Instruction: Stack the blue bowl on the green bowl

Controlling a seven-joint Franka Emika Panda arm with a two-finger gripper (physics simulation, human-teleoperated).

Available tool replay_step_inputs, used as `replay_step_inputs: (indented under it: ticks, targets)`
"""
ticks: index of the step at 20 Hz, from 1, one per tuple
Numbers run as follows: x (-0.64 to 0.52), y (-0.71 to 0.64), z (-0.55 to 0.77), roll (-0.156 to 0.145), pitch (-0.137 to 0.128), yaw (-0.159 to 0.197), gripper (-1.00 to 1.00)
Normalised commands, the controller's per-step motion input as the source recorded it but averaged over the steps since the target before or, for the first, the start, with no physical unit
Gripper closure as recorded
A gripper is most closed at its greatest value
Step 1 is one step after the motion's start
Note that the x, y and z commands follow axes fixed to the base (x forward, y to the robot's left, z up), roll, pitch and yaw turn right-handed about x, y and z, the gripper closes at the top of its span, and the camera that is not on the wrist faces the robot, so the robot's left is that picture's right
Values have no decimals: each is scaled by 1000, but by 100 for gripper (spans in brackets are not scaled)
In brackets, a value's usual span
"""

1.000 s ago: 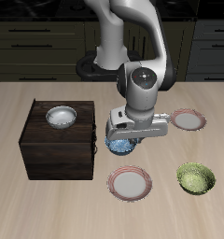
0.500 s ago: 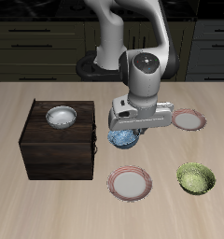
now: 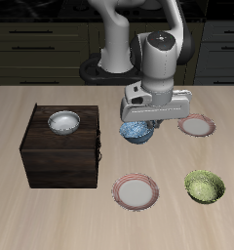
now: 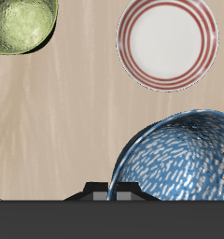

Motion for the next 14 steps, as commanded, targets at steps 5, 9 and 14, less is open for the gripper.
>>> replay_step_inputs:
  ticks: [5, 9, 14]
  targets:
    - [215, 456, 454, 25, -53, -25, 100]
    - [167, 495, 379, 23, -72, 8, 100]
    - [192, 258, 217, 5, -11, -13, 100]
